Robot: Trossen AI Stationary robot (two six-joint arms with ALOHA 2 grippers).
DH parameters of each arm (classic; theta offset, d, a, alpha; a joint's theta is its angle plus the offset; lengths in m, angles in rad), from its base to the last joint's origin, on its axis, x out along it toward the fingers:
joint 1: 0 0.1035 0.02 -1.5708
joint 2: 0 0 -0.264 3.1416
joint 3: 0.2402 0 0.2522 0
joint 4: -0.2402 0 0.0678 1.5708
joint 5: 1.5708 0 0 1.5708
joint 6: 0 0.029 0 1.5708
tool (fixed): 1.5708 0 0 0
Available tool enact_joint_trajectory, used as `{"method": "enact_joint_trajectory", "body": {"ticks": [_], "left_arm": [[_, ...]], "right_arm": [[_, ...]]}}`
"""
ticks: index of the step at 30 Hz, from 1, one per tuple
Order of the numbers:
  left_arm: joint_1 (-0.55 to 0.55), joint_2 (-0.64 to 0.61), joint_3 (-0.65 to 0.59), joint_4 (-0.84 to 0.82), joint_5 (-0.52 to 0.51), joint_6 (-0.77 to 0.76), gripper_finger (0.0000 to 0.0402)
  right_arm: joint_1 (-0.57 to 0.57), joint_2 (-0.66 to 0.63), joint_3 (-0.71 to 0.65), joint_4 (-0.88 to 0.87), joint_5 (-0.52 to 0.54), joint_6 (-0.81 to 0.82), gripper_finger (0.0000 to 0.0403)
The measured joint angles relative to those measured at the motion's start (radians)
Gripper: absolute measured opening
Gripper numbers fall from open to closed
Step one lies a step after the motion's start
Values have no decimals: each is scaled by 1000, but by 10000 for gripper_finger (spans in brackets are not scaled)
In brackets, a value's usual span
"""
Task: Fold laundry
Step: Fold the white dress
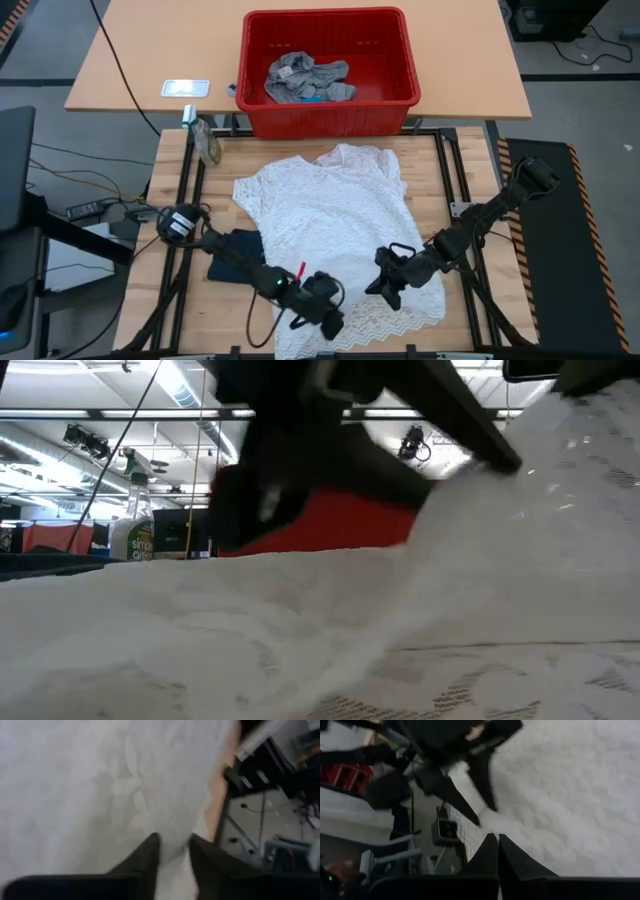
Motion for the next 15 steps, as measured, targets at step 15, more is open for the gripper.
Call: {"method": "enact_joint_trajectory", "body": {"ticks": [15], "left_arm": [[-67, -2, 0, 297, 119, -12, 7]], "right_arm": [[144, 0, 0, -7, -223, 105, 1]]}}
